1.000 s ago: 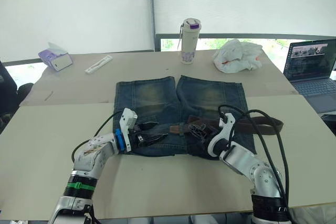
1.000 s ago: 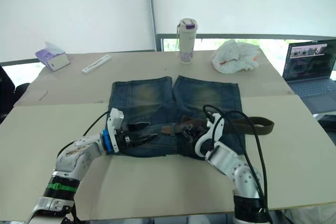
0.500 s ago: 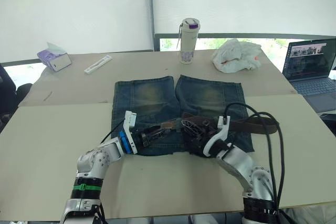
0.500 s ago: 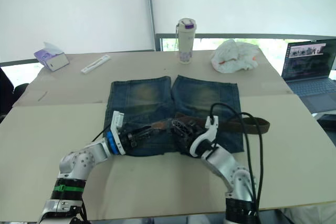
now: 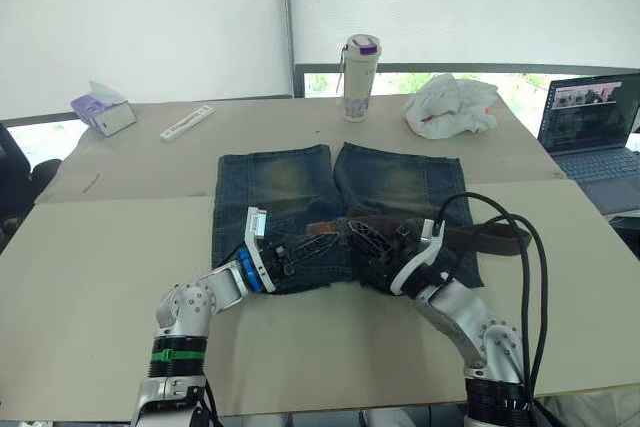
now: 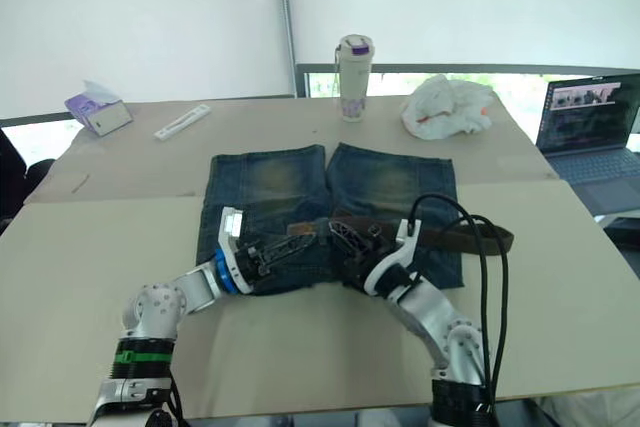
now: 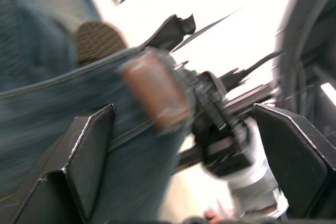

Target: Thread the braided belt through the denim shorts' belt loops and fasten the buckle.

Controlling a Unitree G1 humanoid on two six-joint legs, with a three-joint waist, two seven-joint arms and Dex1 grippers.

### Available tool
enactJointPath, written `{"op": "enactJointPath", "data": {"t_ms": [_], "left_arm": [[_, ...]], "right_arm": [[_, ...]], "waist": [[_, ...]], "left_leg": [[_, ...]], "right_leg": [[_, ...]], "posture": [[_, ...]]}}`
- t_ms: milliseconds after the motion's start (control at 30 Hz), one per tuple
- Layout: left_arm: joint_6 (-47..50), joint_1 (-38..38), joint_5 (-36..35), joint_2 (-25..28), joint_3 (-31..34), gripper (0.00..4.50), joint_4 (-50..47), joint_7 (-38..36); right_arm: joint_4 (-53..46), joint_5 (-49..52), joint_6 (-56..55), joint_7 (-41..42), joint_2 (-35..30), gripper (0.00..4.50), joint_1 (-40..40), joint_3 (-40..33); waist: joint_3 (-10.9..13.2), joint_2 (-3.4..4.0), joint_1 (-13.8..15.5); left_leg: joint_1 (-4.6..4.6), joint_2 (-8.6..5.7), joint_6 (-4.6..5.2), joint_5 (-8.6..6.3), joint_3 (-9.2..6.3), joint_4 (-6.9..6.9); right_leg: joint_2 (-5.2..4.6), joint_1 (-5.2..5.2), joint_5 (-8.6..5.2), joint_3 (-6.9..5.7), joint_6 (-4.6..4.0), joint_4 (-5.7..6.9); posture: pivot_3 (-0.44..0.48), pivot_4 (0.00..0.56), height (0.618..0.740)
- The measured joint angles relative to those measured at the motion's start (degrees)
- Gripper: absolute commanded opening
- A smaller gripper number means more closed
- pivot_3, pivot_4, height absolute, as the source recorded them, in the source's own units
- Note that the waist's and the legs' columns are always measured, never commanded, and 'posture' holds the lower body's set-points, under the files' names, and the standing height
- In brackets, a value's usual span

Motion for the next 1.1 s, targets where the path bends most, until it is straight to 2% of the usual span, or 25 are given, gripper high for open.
{"op": "enactJointPath", "data": {"t_ms": [100, 300, 333, 367, 433, 533, 633, 833, 933, 1100], "left_arm": [[0.62, -0.55, -1.31, 0.08, 1.81, 3.2, -0.01, 1.94], [0.88, 0.11, -1.28, 0.7, 2.42, 0.31, 0.2, 2.65], [0.86, 0.31, -1.18, 0.74, 2.35, 0.04, 0.21, 2.65], [0.79, 0.39, -1.12, 0.7, 2.34, 0.04, 0.25, 2.72], [0.64, 0.39, -0.89, 0.53, 1.98, 0.0, 0.26, 3.02], [0.62, 0.61, -0.43, 0.06, 0.9, 0.0, 0.26, 3.21], [0.57, 0.68, -0.24, -0.02, 0.35, 0.0, 0.23, 3.69], [0.37, 0.78, 1.17, 2.95, 0.08, 0.0, -0.21, 3.12], [-0.45, 0.78, 2.3, 5.27, -0.85, 0.0, -0.87, 1.79], [-0.71, 0.76, 3.46, 8.52, -2.19, 0.0, -2.02, -0.39]], "right_arm": [[0.06, -0.41, -0.14, 0.32, -0.64, 0.0, 0.43, 0.08], [0.05, -1.07, -0.53, 1.52, -0.95, 0.0, 0.63, 0.2], [0.05, -1.2, -0.57, 1.76, -0.97, 0.0, 0.62, 0.23], [0.05, -1.65, -0.57, 2.11, -1.02, 0.0, 0.66, 0.3], [-0.04, -3.16, -0.78, 3.6, -1.55, 0.82, 0.86, 0.37], [-1.81, -6.46, -1.63, 7.07, -3.3, 1.81, 2.07, 0.68], [-6.14, -10.69, -0.6, 11.55, -10.59, 2.81, 4.23, 1.41], [-16.6, -23.19, 2.02, 28.27, -32.29, 2.81, 13.2, 1.74], [-16.81, -30.57, -1.32, 31.73, -36.89, 2.81, 12.97, -0.92], [-11.61, -43.75, -4.62, 33.4, -44.17, 2.81, 10.52, -2.68]], "waist": [[0.0, 0.0, -0.02], [0.0, 0.0, 0.12], [0.0, 0.0, 0.13], [0.0, 0.0, 0.13], [0.0, 0.0, 0.14], [0.0, 0.0, 0.22], [0.0, 0.0, 0.56], [0.05, -0.1, 0.41], [0.15, -0.25, 0.2], [0.18, -0.3, 0.7]], "left_leg": [[0.0, -0.01, 0.0, 0.0, 0.0, 0.0], [0.0, -0.03, -0.01, 0.0, 0.0, 0.0], [0.0, -0.03, -0.01, 0.0, 0.0, 0.0], [-0.01, -0.03, -0.01, 0.0, 0.0, 0.0], [-0.01, -0.03, -0.01, 0.0, 0.0, 0.0], [-0.03, -0.06, -0.01, 0.0, 0.0, 0.0], [-0.07, -0.12, -0.03, 0.01, 0.0, 0.03], [-0.08, -0.15, -0.03, 0.01, 0.04, 0.03], [-0.01, -0.12, -0.03, 0.01, 0.02, 0.02], [-0.04, -0.12, -0.03, 0.01, 0.03, 0.0]], "right_leg": [[0.02, -0.01, 0.0, 0.01, 0.0, 0.0], [0.01, -0.01, 0.0, 0.01, 0.0, -0.01], [0.01, -0.01, 0.0, 0.01, 0.0, -0.01], [0.01, -0.01, 0.0, 0.01, 0.0, -0.01], [0.01, -0.01, 0.0, 0.01, 0.0, -0.02], [0.0, -0.01, 0.0, 0.01, 0.01, -0.04], [-0.05, -0.01, -0.02, -0.01, 0.03, -0.08], [0.09, 0.02, -0.03, 0.01, 0.05, -0.21], [0.18, 0.05, -0.03, 0.04, 0.05, -0.2], [0.16, 0.06, -0.02, 0.03, 0.03, -0.32]], "posture": [[0.0, 0.15, 0.74], [0.0, 0.15, 0.74], [0.0, 0.15, 0.74], [0.0, 0.15, 0.74], [0.0, 0.15, 0.74], [0.0, 0.15, 0.74], [0.0, 0.15, 0.74], [0.0, 0.15, 0.74], [0.0, 0.15, 0.74], [0.0, 0.15, 0.74]]}}
